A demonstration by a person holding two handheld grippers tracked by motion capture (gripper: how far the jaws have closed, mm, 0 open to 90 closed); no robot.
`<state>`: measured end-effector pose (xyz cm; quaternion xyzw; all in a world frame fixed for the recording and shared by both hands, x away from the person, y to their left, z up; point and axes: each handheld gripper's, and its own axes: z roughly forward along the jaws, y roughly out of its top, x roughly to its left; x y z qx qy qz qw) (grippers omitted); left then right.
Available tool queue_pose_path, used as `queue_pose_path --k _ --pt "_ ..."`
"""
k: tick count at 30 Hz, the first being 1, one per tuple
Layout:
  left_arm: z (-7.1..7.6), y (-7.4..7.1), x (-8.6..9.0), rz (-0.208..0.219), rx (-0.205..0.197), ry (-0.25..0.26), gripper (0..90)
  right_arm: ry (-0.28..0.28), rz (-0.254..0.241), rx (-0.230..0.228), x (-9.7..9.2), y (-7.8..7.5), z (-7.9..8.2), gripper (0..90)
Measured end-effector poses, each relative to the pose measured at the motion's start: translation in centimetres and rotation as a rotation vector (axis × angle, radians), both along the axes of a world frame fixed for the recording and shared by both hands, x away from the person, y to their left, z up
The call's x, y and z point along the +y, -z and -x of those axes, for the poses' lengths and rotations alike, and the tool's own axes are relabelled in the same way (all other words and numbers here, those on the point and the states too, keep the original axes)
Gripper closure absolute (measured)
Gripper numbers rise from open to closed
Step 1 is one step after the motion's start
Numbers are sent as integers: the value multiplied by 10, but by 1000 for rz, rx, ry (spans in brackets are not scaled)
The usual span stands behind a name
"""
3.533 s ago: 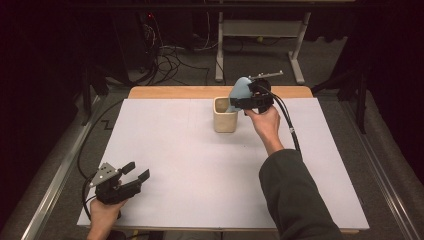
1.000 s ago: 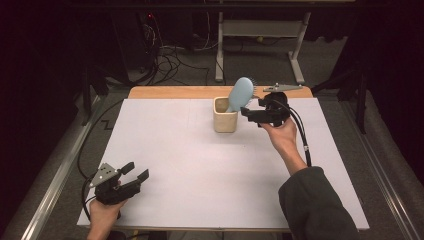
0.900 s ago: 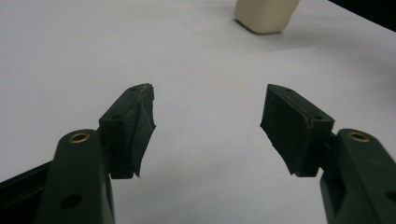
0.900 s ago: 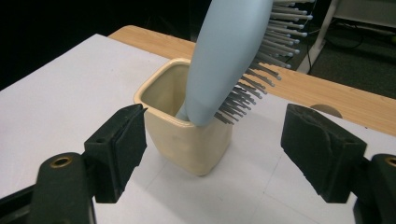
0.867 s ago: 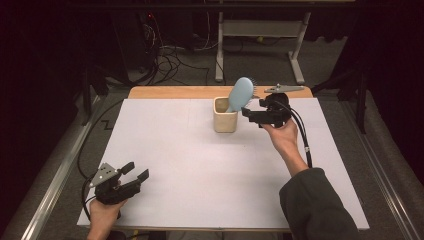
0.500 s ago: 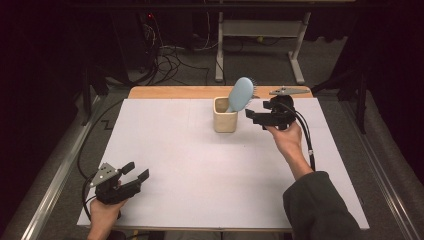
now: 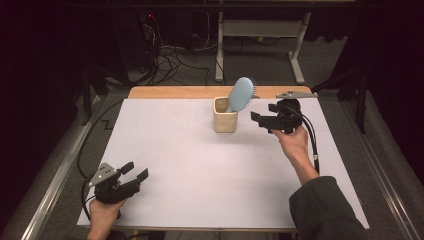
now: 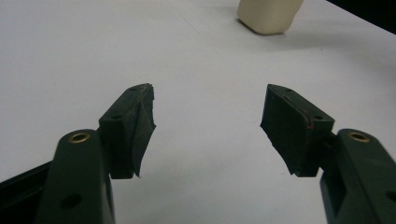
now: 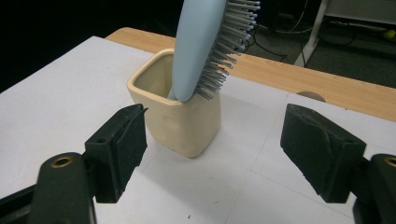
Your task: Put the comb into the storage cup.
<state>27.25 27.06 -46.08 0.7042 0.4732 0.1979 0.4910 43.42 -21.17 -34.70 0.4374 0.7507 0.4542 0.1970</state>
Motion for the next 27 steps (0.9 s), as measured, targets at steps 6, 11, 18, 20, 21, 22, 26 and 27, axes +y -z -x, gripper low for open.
queue_pose_path --k 6,11,18,20,21,22,26,27 --pt "1 0 -1 -10 -2 -6 348 5 -16 -12 -10 -1 8 234" --pt "0 0 -1 -13 5 -6 349 18 -22 -13 -20 0 11 234" --pt "1 1 -1 -12 4 -9 349 29 -26 -10 -28 0 14 234" --pt "0 1 0 -11 5 -8 349 29 -25 -9 -28 0 14 234" --pt "0 1 0 -11 6 -9 349 28 -26 -9 -29 0 14 234" --pt "0 1 -1 -11 6 -9 348 27 -27 -9 -29 0 14 234" --pt "0 1 -1 -12 6 -6 349 25 -28 -8 -29 0 16 234" --pt "0 1 -1 -10 5 -6 348 23 -27 -13 -30 0 17 234"
